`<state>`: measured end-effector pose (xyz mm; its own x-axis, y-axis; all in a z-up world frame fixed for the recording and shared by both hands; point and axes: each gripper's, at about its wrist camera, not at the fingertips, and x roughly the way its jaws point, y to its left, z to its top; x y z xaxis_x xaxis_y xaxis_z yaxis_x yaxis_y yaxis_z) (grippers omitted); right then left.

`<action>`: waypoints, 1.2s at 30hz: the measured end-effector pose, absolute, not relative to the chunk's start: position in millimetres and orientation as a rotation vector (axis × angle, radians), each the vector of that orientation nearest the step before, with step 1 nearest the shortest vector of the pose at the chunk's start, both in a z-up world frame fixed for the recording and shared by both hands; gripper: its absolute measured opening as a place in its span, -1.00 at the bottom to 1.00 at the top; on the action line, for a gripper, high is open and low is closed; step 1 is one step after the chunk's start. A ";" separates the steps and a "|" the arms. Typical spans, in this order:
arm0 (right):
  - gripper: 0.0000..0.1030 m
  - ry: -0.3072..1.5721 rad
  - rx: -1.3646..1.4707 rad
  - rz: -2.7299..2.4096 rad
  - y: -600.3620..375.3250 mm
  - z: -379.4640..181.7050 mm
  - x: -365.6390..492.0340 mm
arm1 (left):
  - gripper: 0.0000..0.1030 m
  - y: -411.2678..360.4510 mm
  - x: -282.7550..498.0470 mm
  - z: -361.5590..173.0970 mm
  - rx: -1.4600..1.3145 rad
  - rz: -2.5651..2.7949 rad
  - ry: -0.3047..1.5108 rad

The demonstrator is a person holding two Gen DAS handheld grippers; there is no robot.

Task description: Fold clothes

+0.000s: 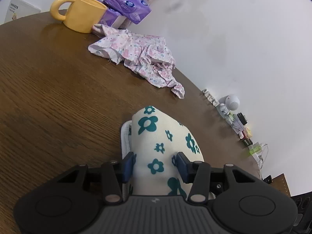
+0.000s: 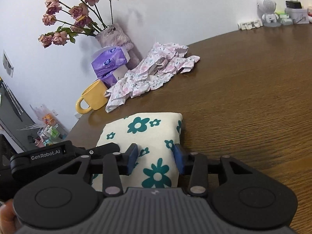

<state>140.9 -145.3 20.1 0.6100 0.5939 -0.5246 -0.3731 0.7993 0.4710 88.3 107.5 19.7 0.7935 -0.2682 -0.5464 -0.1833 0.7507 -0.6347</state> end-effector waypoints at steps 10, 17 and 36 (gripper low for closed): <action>-0.09 0.683 0.374 0.552 -163.7 24.2 116.4 | 0.00 96.0 56.4 28.3 -0.690 -0.035 0.653; -0.40 0.656 0.361 0.539 -157.5 23.7 108.2 | -0.23 87.7 51.4 30.8 -0.662 -0.034 0.622; -0.55 0.610 0.381 0.557 -159.3 19.1 95.2 | 0.14 79.6 41.8 29.9 -0.632 -0.030 0.583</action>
